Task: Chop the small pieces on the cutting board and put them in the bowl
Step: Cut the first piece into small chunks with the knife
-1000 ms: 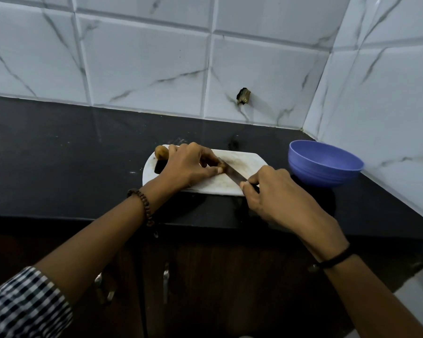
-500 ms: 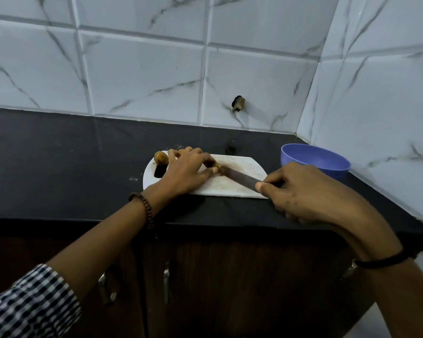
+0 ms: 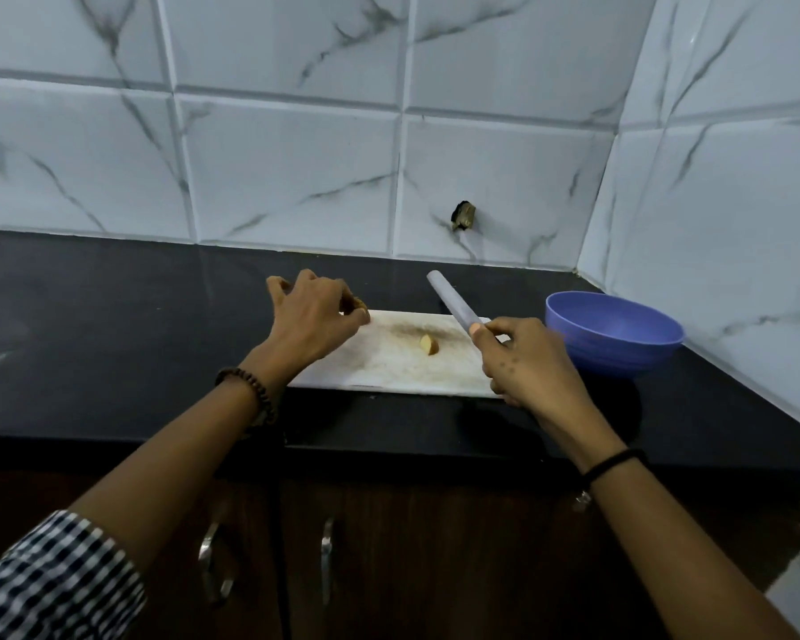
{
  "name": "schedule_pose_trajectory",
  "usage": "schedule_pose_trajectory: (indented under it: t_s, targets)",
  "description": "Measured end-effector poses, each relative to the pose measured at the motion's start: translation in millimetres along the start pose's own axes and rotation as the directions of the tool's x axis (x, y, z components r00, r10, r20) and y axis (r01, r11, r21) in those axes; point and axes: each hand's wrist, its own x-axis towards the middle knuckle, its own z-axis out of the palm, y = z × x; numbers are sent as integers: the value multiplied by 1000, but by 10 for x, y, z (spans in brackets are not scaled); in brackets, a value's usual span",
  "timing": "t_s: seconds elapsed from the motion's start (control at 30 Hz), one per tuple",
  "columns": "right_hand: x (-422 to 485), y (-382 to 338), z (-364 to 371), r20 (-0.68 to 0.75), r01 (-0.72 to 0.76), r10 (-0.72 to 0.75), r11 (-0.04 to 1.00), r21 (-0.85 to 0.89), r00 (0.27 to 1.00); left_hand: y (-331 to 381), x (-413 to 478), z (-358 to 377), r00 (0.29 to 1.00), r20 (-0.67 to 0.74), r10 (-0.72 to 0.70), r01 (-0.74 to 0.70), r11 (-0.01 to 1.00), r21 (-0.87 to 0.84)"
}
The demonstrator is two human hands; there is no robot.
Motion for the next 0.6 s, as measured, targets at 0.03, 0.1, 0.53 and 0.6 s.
schedule_pose_trajectory:
  t_s: [0.03, 0.1, 0.53, 0.6]
  targets:
    - [48, 16, 49, -11, -5, 5, 1000, 25, 1000, -3, 4, 8, 1000, 9, -14, 13, 999, 30]
    - [124, 37, 127, -22, 0, 1, 998, 60, 1000, -13, 7, 25, 998, 41, -47, 43, 995, 86]
    - [227, 189, 291, -122, 105, -106, 994, -12, 987, 328, 69, 133, 842, 181, 509, -522, 853, 28]
    - [214, 185, 291, -142, 127, -131, 991, -38, 981, 394, 104, 166, 807, 271, 525, -538, 842, -30]
